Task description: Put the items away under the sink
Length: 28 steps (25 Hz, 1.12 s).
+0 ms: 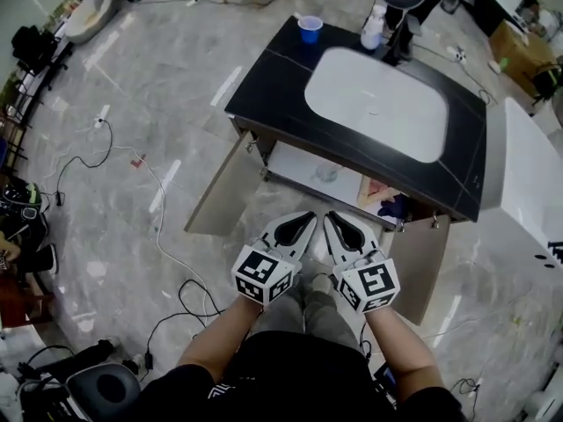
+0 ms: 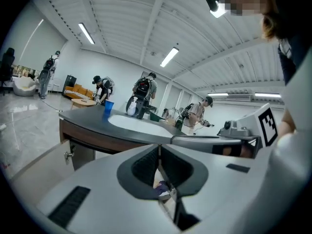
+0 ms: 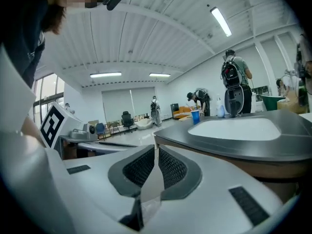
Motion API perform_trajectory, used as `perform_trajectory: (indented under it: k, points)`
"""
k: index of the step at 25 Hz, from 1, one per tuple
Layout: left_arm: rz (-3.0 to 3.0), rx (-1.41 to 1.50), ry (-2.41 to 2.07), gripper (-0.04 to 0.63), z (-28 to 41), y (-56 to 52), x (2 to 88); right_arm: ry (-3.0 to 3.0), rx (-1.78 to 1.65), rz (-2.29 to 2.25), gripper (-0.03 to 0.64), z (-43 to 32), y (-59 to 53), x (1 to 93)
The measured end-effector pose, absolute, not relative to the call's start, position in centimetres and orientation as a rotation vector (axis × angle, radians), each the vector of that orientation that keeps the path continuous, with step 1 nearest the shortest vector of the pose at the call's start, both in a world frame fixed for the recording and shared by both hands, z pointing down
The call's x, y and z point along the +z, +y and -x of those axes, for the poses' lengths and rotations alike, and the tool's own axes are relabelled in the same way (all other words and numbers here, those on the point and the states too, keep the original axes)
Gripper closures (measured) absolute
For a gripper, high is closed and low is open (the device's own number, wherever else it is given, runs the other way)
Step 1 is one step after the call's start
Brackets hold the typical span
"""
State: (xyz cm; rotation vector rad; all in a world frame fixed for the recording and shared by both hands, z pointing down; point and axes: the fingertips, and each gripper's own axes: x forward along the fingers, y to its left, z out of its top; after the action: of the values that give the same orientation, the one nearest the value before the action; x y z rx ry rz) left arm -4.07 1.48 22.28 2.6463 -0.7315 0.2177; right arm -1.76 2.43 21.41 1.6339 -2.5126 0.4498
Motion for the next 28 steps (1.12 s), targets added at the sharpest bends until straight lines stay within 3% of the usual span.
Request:
perform_trajectory:
  k: [10,28]
  points:
    - [-2.692,0.14,-0.734,0.577,4.2,1.8,15.9,-2.528,0.398,-1.616,0.569,1.3,3.8,16.1]
    - [-2.73,0.16,-0.726,0.578,4.2,3.2,14.1,-2.579,0.391,-1.641,0.577,1.9,5.4,13.8]
